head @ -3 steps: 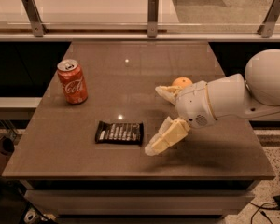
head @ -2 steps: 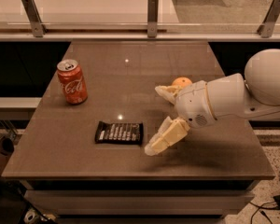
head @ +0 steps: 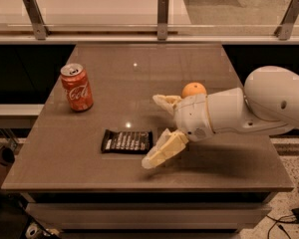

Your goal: Pick rxbar chocolate

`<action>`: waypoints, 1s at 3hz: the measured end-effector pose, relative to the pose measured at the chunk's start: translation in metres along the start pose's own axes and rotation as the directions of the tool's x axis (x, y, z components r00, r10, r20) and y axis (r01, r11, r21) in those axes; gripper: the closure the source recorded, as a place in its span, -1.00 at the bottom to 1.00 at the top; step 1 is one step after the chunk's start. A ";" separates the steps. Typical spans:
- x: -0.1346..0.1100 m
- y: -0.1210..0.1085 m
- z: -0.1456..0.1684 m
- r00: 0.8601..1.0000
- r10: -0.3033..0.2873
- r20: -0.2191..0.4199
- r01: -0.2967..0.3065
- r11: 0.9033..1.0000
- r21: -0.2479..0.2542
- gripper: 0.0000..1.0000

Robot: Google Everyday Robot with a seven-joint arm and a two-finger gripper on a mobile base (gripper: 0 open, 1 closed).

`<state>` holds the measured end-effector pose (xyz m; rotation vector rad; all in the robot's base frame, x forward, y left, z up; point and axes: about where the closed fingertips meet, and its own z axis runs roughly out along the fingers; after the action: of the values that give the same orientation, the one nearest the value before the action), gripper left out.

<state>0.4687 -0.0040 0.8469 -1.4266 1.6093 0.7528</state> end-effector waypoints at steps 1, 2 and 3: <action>-0.001 0.009 0.011 1.000 -0.009 0.025 0.009 1.000 0.000 -1.00; 0.000 0.019 0.017 0.999 -0.009 0.032 0.009 1.000 0.009 -1.00; 0.003 0.024 0.024 0.999 -0.005 0.041 0.005 1.000 0.014 -1.00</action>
Offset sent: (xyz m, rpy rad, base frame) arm -0.0235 0.0204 -0.0182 0.0396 -0.0198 -0.0200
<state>0.4494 0.0194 0.8313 -1.3961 1.5760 0.7622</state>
